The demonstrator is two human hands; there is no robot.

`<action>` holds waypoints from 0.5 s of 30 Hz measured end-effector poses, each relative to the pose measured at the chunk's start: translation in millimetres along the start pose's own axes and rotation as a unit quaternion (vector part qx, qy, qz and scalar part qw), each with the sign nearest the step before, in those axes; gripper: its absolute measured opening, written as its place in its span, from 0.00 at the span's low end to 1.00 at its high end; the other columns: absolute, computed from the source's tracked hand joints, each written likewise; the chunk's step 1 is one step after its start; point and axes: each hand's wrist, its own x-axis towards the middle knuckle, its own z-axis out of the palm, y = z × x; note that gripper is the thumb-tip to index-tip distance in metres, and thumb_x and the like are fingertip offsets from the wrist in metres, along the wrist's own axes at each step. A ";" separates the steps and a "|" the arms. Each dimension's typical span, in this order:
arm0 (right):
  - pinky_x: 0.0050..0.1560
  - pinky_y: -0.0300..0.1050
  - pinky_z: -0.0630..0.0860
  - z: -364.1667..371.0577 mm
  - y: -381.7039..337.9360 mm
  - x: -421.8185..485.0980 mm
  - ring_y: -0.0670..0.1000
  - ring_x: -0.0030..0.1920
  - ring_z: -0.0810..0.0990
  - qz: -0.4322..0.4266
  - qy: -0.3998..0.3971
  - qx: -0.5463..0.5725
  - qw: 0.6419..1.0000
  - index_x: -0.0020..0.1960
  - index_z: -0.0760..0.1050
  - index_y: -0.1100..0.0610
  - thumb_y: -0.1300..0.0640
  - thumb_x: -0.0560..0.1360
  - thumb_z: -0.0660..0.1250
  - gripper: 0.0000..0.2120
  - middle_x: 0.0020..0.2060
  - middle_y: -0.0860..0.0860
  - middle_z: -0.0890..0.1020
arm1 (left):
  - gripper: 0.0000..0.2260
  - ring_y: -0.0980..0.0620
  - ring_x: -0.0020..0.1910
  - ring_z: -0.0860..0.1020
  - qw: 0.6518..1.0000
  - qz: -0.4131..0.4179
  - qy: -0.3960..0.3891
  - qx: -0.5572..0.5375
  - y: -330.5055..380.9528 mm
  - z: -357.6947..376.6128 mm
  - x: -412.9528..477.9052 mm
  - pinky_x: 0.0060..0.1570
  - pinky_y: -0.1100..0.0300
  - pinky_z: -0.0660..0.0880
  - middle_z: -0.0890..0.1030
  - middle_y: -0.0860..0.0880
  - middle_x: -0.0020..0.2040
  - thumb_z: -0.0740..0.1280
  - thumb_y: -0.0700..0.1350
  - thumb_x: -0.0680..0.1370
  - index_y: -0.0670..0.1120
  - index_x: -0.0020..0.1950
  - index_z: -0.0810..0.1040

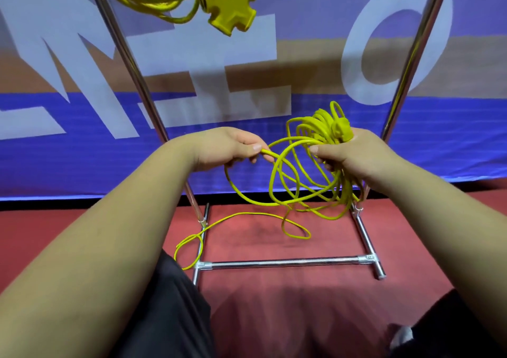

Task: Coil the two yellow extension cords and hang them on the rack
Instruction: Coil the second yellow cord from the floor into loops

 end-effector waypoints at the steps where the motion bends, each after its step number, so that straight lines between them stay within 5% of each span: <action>1: 0.44 0.47 0.80 2.2 0.4 -0.3 0.51 0.37 0.82 0.003 -0.008 -0.001 1.000 0.50 0.83 0.62 0.57 0.75 0.79 0.10 0.37 0.53 0.86 | 0.12 0.48 0.45 0.67 1.000 0.010 0.002 -0.016 -1.3 1.7 0.9 0.42 0.55 0.64 0.78 0.51 0.44 0.62 0.50 0.86 0.52 0.59 0.86; 7: 0.63 0.61 0.82 15.9 3.1 -2.7 0.58 0.53 0.87 0.035 -0.082 0.042 0.995 0.60 0.85 0.59 0.56 0.77 0.77 0.13 0.53 0.60 0.88 | 0.13 0.46 0.41 0.67 0.987 0.068 0.040 -0.137 -3.3 19.6 14.7 0.40 0.58 0.64 0.76 0.50 0.41 0.61 0.47 0.86 0.49 0.54 0.85; 10: 0.65 0.57 0.82 19.3 -1.1 -5.7 0.60 0.60 0.86 0.030 -0.153 0.093 0.983 0.65 0.82 0.62 0.59 0.81 0.72 0.15 0.57 0.60 0.88 | 0.14 0.55 0.37 0.67 0.949 0.079 0.090 -0.291 2.2 24.9 20.0 0.37 0.61 0.65 0.76 0.53 0.40 0.59 0.46 0.87 0.47 0.55 0.84; 13: 0.62 0.56 0.83 21.7 -4.9 -9.0 0.60 0.57 0.87 0.033 -0.172 0.114 0.978 0.64 0.82 0.64 0.61 0.82 0.70 0.12 0.55 0.62 0.88 | 0.15 0.56 0.36 0.66 0.906 0.085 0.138 -0.391 4.3 16.5 24.1 0.37 0.58 0.63 0.76 0.55 0.43 0.58 0.47 0.87 0.49 0.56 0.85; 15: 0.58 0.57 0.84 25.5 -7.0 -11.1 0.60 0.50 0.88 0.036 -0.162 0.134 0.977 0.57 0.83 0.63 0.62 0.82 0.70 0.07 0.50 0.61 0.88 | 0.15 0.56 0.38 0.69 0.918 0.070 0.153 -0.360 2.5 12.1 24.9 0.38 0.59 0.67 0.77 0.55 0.43 0.58 0.48 0.87 0.50 0.56 0.85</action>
